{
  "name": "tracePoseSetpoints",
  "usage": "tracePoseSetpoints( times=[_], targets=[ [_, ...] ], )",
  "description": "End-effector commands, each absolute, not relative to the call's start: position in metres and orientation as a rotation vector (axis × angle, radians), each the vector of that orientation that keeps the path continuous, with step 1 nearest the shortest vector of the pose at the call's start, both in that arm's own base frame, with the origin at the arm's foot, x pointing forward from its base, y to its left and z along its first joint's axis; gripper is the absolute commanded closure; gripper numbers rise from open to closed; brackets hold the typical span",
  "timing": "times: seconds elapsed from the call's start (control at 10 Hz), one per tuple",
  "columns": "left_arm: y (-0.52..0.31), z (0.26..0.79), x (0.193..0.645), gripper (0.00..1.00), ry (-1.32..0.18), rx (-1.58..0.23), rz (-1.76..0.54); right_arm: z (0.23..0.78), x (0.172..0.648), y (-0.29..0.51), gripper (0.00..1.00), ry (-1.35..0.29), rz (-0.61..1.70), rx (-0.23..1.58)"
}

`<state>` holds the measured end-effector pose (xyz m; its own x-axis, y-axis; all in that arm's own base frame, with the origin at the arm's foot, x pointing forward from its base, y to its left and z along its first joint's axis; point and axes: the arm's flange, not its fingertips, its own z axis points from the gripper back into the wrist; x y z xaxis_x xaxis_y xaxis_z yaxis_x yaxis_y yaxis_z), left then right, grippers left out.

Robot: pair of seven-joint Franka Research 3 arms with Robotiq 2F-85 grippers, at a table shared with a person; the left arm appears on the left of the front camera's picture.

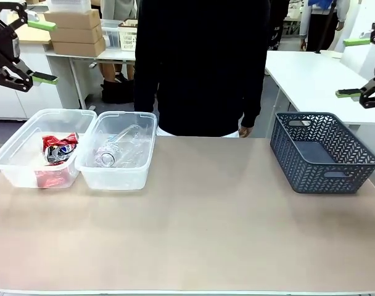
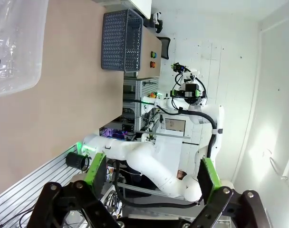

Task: Sort the waste into each basket.
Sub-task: Release the Organizing box you were holding.

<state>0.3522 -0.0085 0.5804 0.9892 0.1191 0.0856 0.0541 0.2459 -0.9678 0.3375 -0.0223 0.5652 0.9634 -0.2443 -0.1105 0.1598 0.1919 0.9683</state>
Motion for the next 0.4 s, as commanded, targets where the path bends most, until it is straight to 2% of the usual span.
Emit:
tracePoseSetpoints(
  times=[0.0,0.3],
  targets=[
    [-0.0085,0.5832,0.3526,0.0,-0.147,-1.333,0.042,0.5693,0.3397,-0.0231,0.0,-0.074,-0.279,1.363],
    [-0.0085,0.5832,0.3526,0.0,-0.147,-1.333,0.042,0.5693,0.3397,-0.0231,0.0,-0.074,-0.279,1.363]
  ],
)
